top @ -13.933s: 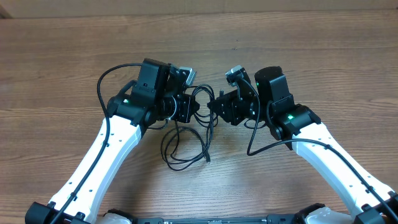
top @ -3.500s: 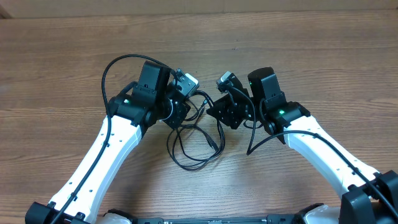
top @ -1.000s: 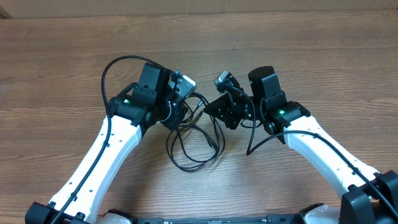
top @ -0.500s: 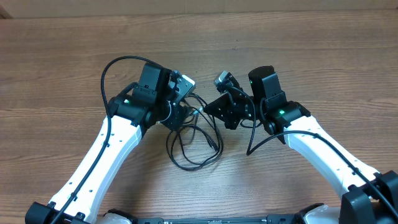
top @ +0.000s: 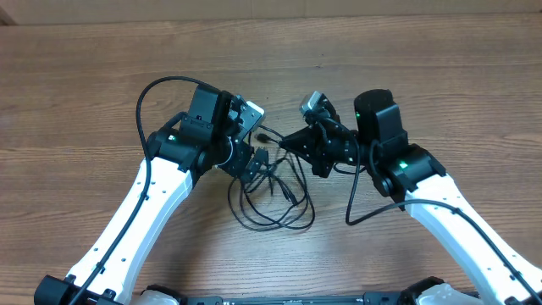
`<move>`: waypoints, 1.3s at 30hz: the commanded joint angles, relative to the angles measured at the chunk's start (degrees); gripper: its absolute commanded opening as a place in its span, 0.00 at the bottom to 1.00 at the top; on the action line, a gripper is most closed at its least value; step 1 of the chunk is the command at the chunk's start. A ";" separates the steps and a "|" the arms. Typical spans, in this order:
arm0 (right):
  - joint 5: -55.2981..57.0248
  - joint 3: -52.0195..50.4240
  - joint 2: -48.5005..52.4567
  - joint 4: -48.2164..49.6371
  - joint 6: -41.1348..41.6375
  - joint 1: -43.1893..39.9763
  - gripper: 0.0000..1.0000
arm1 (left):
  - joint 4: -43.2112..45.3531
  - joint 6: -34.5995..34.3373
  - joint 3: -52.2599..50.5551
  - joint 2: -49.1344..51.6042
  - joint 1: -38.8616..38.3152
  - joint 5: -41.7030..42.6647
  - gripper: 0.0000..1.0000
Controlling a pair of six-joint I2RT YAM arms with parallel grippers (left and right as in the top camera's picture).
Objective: Untangle cables
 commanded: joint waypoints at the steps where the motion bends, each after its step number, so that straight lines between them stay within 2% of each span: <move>1: 2.97 -0.02 -3.13 0.07 0.31 -0.02 0.04 | -0.63 -0.59 0.90 -0.57 0.26 1.40 1.00; 7: 8.07 -0.02 -4.42 -1.18 0.42 -0.02 0.04 | -0.90 1.64 0.90 -0.59 0.26 7.61 1.00; 14: 10.34 0.24 -5.18 -1.55 4.70 -2.64 0.04 | -0.96 2.23 0.90 -0.72 2.51 7.30 0.99; 23: 10.36 3.30 -10.88 -1.57 6.54 -5.11 0.04 | -1.46 0.48 0.90 -0.72 10.82 7.76 0.99; 35: 10.03 9.90 -17.64 -1.36 6.56 -4.72 0.04 | -2.34 0.48 0.90 -0.70 11.34 7.72 1.00; 39: 8.13 11.13 -19.76 2.45 6.58 -4.74 0.04 | -2.32 0.50 0.90 -0.70 11.34 7.58 0.99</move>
